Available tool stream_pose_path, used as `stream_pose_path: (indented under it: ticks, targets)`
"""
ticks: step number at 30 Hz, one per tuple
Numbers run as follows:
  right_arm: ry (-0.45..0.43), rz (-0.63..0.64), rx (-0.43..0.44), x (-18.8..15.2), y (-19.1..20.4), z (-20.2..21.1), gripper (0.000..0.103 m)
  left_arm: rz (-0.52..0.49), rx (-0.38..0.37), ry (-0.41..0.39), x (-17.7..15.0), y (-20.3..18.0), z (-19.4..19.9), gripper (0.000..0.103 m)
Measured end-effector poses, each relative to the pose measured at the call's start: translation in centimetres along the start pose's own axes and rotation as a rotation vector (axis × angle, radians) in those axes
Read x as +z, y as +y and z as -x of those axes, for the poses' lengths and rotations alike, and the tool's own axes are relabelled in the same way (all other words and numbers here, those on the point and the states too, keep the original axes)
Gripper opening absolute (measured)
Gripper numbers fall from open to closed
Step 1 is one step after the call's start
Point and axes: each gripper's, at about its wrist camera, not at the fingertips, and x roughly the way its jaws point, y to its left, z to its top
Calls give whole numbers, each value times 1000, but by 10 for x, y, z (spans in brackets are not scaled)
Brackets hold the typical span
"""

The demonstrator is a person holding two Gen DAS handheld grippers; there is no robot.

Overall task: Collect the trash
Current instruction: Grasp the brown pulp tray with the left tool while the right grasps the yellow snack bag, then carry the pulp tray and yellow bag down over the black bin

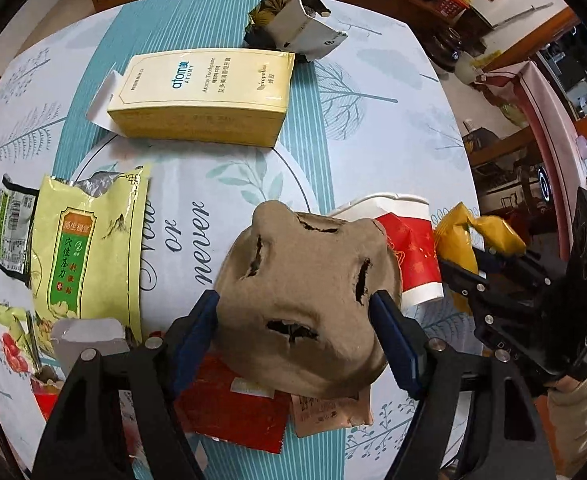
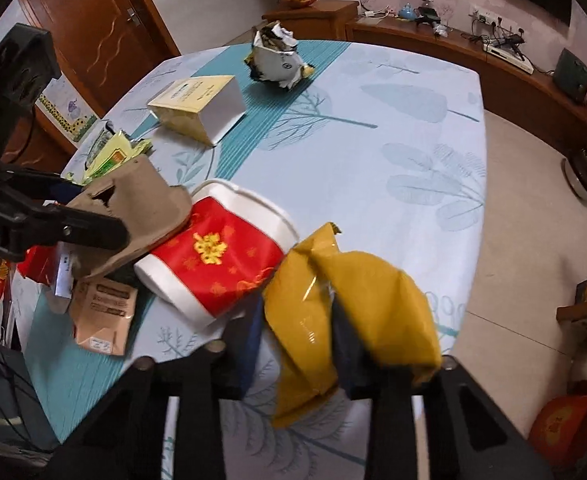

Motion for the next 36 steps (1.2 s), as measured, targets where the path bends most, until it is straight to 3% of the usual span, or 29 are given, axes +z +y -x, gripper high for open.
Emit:
stream_pose_path:
  ticks: [3,7,16,29,36]
  targets:
    - [1,-29,31,-3,2,0,14,-16,32,-28,-7,-4,7,74]
    - [-38,-102,96,-7,2,12,14,-38,68,-72,-21,-7,23,74]
    - [-117,-182,197,-17,23,50,13,4,38,-162,-54,0,71,74]
    - [-162,-212,262,-61,112,96,13,-48,-34,-265,-142,6,155,74]
    - [-217,-246,204,-106,179,123,13,-144,-90,-292,-213,25,197,74]
